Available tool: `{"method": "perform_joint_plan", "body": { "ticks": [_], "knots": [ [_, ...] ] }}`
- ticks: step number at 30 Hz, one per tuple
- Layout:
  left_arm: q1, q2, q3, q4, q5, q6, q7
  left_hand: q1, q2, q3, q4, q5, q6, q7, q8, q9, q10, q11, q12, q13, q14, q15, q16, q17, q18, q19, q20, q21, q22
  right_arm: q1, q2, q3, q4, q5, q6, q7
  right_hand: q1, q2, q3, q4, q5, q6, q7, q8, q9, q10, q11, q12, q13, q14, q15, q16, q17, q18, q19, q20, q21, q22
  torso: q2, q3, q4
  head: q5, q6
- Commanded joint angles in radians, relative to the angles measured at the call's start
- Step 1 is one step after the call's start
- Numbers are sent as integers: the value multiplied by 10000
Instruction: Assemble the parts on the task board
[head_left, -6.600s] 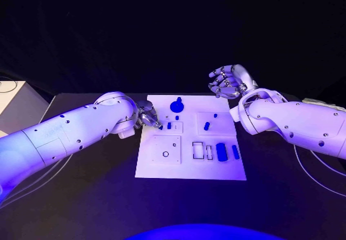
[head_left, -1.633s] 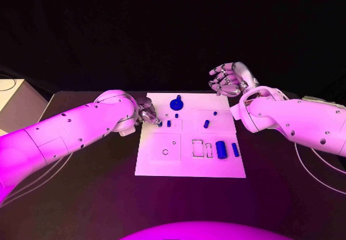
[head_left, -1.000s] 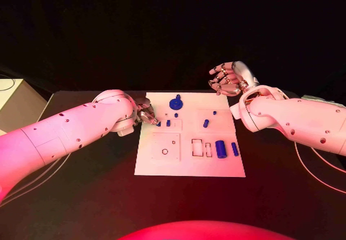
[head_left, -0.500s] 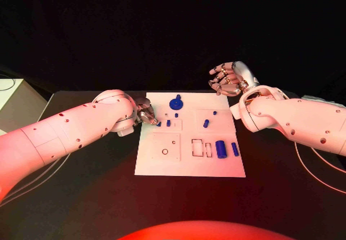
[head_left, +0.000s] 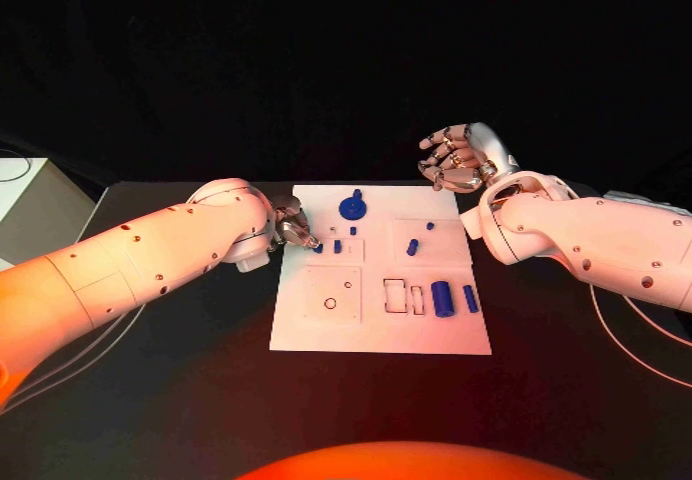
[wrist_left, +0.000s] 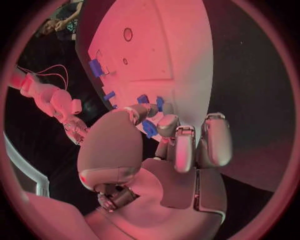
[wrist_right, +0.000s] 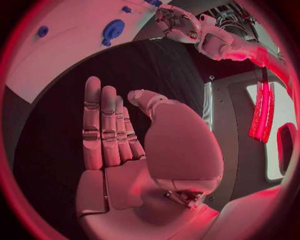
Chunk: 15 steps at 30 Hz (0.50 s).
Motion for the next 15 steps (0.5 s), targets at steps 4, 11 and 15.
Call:
{"method": "perform_joint_plan", "body": {
  "ticks": [4,11,15],
  "knots": [
    [-27,90,-18,3,330,-52,37,-58,36,955,-1032,-64,41,-131,-43,0,137,-38,117,134,1014,-70,79,2605,-84,82,-18,87,48,2,-15,5,24,-15,15,52,-59,59,-38,7,54,11,60,38,-12,48,-21,35,-12,74,16,-39,14,88,69,-25,-68,-9,2,-7,3,-3,-7],
    [-27,121,-19,16,411,-107,80,-166,-81,615,-910,-77,116,-196,-93,9,207,-80,154,234,1024,-103,95,2634,-91,103,-53,101,73,2,-19,5,25,-15,12,53,-59,59,-38,7,54,11,60,38,-12,48,-21,35,-12,74,16,-39,14,88,69,-25,-68,-9,1,-11,4,-6,-10],
    [-27,127,-19,18,449,-154,100,-185,-94,556,-880,-83,130,-207,-107,7,199,-88,141,218,1022,-110,92,2630,-91,103,-59,98,71,2,-17,5,23,-15,13,52,-59,59,-38,7,54,11,60,38,-12,48,-21,35,-12,74,16,-39,14,88,69,-25,-68,-9,1,-15,6,-9,-14]
  ]
}}
